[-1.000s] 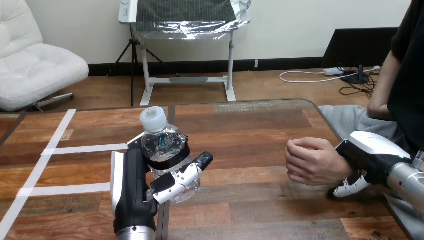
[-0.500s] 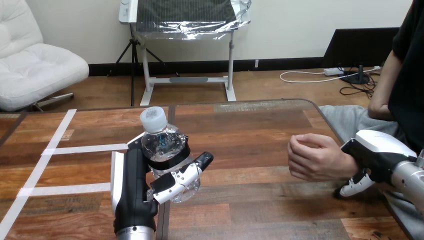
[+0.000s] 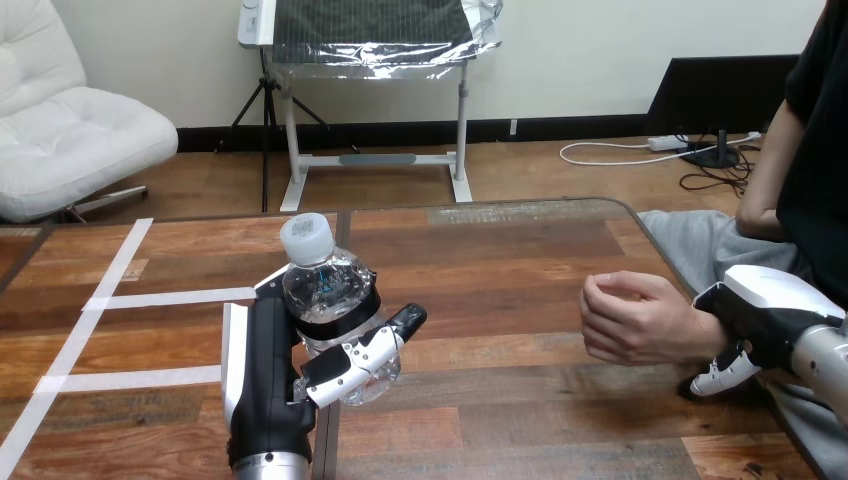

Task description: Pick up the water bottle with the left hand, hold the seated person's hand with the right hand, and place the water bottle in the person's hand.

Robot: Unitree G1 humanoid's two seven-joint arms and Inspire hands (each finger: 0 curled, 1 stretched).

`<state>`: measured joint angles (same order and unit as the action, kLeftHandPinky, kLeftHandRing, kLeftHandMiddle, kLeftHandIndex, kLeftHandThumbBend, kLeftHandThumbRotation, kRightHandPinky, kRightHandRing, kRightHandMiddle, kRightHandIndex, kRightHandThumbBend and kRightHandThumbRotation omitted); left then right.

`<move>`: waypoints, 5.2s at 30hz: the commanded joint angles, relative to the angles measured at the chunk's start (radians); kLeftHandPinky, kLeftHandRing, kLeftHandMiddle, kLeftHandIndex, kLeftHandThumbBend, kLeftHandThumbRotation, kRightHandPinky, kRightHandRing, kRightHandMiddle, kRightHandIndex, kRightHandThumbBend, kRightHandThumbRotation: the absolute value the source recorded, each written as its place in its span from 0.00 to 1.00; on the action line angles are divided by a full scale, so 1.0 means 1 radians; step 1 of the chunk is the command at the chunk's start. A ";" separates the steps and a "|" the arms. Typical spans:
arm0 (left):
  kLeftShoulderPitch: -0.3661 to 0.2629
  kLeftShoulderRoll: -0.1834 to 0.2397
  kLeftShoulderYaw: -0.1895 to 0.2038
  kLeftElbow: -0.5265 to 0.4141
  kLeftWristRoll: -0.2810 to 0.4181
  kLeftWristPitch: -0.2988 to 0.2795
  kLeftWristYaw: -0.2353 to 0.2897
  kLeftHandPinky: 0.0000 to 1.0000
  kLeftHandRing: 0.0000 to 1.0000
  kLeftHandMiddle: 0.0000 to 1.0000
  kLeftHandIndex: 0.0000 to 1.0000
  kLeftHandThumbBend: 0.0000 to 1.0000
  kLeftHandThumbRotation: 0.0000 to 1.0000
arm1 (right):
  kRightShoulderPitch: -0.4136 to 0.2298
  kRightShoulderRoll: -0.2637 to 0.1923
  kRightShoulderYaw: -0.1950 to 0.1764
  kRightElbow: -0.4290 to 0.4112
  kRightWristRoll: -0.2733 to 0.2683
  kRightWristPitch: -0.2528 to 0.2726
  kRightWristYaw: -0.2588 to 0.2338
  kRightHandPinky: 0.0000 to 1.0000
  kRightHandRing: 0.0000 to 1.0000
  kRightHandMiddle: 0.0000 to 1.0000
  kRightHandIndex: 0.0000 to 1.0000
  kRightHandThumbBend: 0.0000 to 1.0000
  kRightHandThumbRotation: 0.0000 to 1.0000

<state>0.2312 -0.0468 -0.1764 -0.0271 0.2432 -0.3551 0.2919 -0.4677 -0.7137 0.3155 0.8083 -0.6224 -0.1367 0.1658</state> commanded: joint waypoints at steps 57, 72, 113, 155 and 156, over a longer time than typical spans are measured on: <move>-0.063 -0.024 0.009 -0.033 0.003 -0.033 0.007 0.33 0.38 0.43 0.44 0.66 0.00 | 0.008 -0.007 -0.009 -0.015 0.013 0.034 -0.003 0.33 0.42 0.50 0.49 0.69 0.00; -0.064 -0.024 0.008 -0.039 0.002 -0.022 0.003 0.33 0.38 0.43 0.43 0.66 0.00 | 0.004 -0.010 -0.008 -0.004 0.010 0.007 -0.015 0.27 0.35 0.44 0.46 0.68 0.00; -0.108 -0.034 -0.029 -0.015 0.013 -0.017 -0.031 0.32 0.37 0.42 0.43 0.69 0.00 | 0.080 -0.025 -0.083 -0.208 0.047 0.014 -0.034 0.20 0.28 0.38 0.42 0.72 0.00; -0.155 -0.068 -0.127 -0.006 0.018 0.046 -0.058 0.33 0.38 0.43 0.44 0.67 0.00 | 0.137 -0.031 -0.129 -0.345 0.051 0.020 -0.038 0.19 0.26 0.35 0.39 0.73 0.00; -0.157 -0.068 -0.129 -0.005 0.018 0.046 -0.057 0.33 0.38 0.43 0.44 0.67 0.00 | 0.137 -0.030 -0.130 -0.346 0.054 0.020 -0.035 0.19 0.26 0.35 0.39 0.73 0.00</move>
<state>0.1682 -0.0481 -0.2890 -0.0249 0.2496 -0.3027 0.2272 -0.3124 -0.7167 0.2277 0.4957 -0.5854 -0.1151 0.1436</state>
